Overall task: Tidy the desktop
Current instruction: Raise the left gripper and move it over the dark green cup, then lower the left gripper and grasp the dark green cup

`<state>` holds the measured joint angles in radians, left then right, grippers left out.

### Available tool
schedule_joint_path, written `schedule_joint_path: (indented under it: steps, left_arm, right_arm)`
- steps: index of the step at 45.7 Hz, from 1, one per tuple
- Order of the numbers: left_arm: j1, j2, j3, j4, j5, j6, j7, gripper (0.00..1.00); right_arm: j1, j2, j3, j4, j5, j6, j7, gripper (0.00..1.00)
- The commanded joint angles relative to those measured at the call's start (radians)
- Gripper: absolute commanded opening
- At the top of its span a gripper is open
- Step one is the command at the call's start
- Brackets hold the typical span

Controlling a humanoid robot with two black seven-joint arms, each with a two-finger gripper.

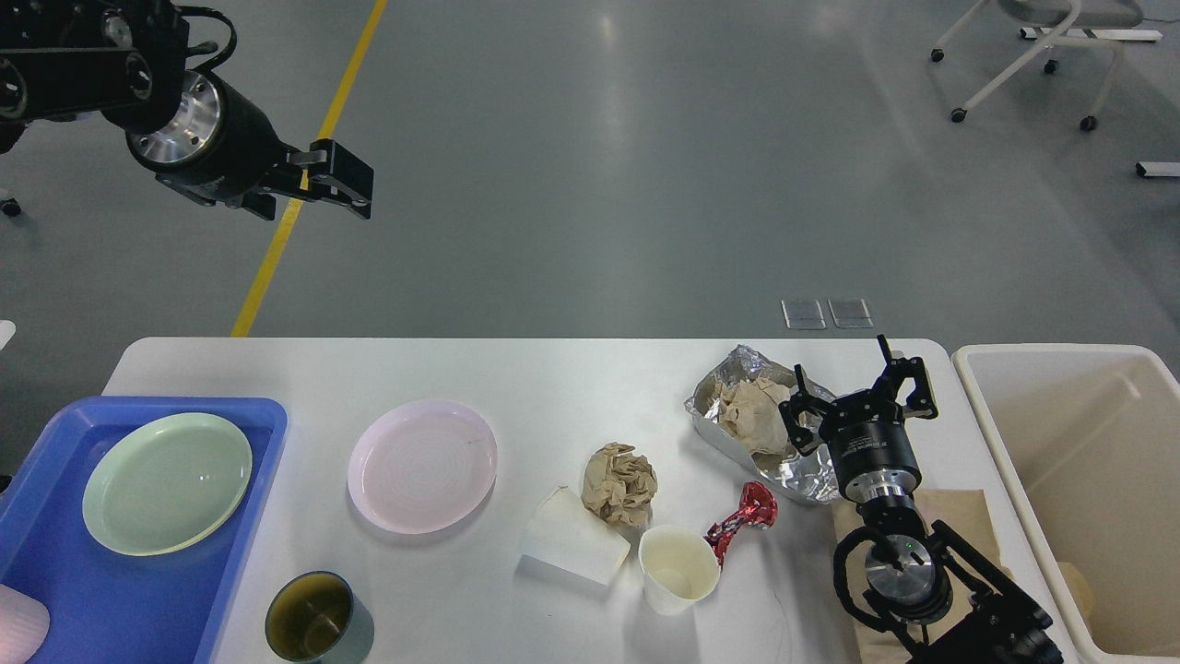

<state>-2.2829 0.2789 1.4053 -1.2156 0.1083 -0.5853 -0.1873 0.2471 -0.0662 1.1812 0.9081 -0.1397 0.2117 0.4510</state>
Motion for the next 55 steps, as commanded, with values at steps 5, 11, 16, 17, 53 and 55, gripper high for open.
schedule_joint_path:
  steps: [5, 11, 16, 17, 53, 55]
  left_arm:
    - [-0.245, -0.092, 0.003, -0.185, -0.006, -0.174, 0.003, 0.97]
    - [-0.293, -0.104, 0.020, -0.212, -0.107, -0.286, 0.006, 0.97]
    - [-0.388, -0.145, 0.081, -0.323, -0.242, -0.298, 0.019, 0.96]
    - [-0.403, -0.164, 0.090, -0.346, -0.268, -0.300, 0.029, 0.96]
    - [-0.306, -0.169, 0.124, -0.496, -0.388, -0.303, 0.164, 0.96]
    - [-0.244, -0.155, 0.100, -0.496, -0.334, -0.271, 0.160, 0.94]
  right_arm:
    - [0.000, -0.001, 0.000, 0.000, 0.000, 0.000, 0.000, 1.00]
    - [0.000, 0.000, 0.000, 0.000, 0.000, 0.000, 0.000, 1.00]
    - [0.000, -0.001, 0.000, 0.000, 0.000, 0.000, 0.000, 1.00]
    - [0.000, -0.001, 0.000, 0.000, 0.000, 0.000, 0.000, 1.00]
    - [0.000, 0.000, 0.000, 0.000, 0.000, 0.000, 0.000, 1.00]
    - [0.001, 0.000, 0.000, 0.000, 0.000, 0.000, 0.000, 1.00]
